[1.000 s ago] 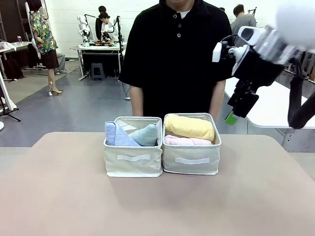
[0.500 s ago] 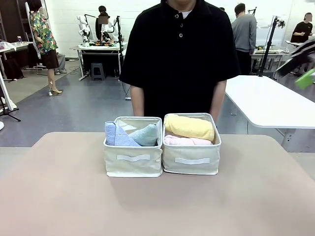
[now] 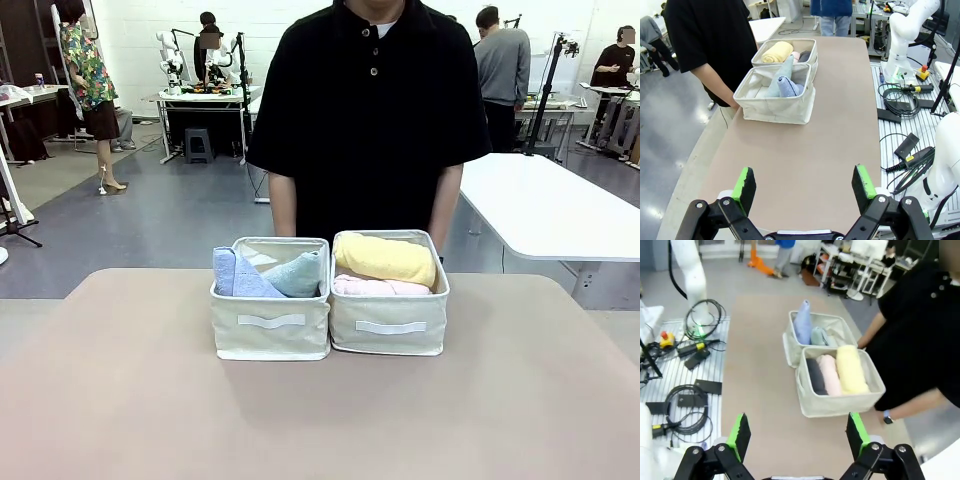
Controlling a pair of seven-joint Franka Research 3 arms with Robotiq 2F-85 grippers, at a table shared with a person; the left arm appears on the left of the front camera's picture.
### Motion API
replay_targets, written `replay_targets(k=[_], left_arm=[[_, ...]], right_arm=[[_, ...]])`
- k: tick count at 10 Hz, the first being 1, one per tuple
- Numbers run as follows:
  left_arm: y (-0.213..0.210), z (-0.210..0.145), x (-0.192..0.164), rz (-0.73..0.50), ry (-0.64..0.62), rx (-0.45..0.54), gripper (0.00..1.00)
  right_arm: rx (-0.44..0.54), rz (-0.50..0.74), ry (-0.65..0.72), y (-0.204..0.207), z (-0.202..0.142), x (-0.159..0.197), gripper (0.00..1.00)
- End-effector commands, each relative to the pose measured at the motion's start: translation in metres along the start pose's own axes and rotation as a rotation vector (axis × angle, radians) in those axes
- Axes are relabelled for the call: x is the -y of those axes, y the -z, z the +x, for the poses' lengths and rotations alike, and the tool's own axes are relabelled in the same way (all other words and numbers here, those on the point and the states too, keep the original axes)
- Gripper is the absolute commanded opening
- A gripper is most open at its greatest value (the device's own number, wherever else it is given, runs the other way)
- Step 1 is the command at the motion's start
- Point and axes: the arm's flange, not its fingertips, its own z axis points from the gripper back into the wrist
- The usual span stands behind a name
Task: Sort the towels based on their folding style.
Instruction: Pick up another triangle-folded towel from the table and place it in the left Fabric basket.
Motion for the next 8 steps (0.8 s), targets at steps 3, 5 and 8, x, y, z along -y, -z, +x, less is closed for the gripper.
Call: replay_targets(k=[3, 5, 8], left_arm=[[-0.001, 0.002, 0.001, 0.005, 0.005, 0.011, 1.00], [-0.001, 0.002, 0.001, 0.005, 0.005, 0.011, 1.00], [-0.001, 0.002, 0.001, 0.005, 0.005, 0.011, 1.00]], right_arm=[[0.071, -0.099, 0.099, -0.042, -0.045, -0.001, 1.00], [0.085, -0.146, 0.151, -0.065, -0.052, -0.009, 1.00], [0.049, -0.115, 0.121, -0.048, -0.052, -0.007, 1.00]])
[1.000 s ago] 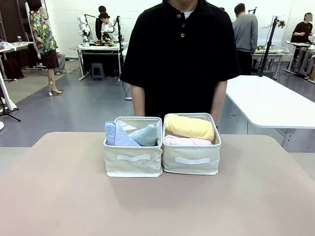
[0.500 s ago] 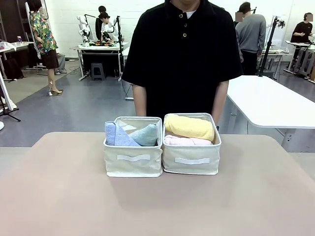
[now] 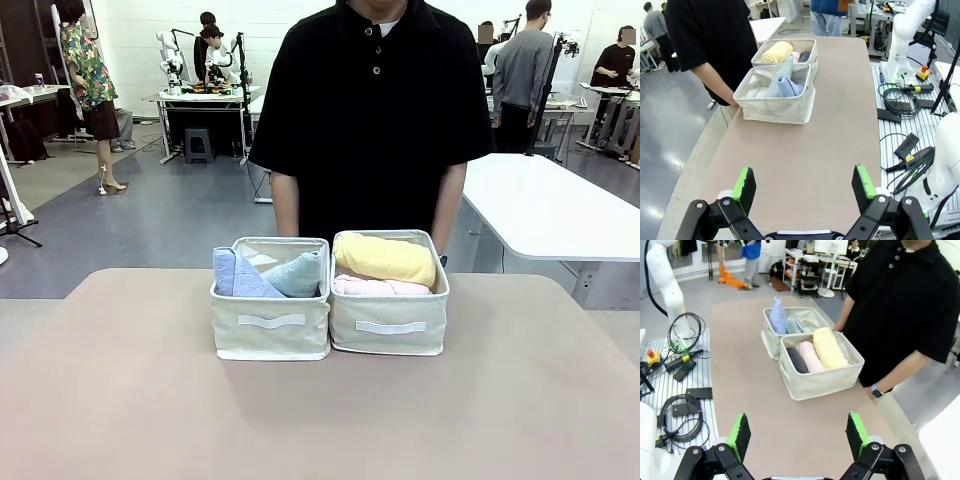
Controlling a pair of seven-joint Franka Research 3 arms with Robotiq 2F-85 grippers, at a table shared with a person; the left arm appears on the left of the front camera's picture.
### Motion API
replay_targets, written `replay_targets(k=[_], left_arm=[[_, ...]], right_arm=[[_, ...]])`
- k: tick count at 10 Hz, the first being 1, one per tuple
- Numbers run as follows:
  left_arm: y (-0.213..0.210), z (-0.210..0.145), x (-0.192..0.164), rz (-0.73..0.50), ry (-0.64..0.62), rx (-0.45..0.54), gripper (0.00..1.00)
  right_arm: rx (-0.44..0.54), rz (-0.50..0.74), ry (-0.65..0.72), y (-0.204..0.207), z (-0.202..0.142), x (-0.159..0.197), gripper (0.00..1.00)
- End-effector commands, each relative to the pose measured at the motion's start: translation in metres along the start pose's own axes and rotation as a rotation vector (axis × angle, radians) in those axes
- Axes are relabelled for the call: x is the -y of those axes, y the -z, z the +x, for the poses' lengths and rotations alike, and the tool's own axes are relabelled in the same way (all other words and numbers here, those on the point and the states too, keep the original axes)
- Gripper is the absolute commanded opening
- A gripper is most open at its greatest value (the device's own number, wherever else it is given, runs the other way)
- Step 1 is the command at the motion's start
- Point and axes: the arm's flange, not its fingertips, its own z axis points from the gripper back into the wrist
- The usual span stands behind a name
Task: Sort the towels based on their folding style.
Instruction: Pick up another triangle-folded towel from the table and place it in the left Fabric basket.
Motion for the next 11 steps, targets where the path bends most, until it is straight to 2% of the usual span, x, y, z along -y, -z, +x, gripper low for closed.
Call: replay_targets(k=[1, 11], left_arm=[[-0.0006, 0.0018, 0.0011, 0.005, 0.004, 0.011, 1.00], [-0.0006, 0.0018, 0.0011, 0.005, 0.004, 0.011, 1.00]], right_arm=[[0.016, 0.004, -0.023, 0.0041, 0.0004, 0.0004, 1.00], [0.016, 0.004, -0.023, 0.0041, 0.0004, 0.0004, 1.00]])
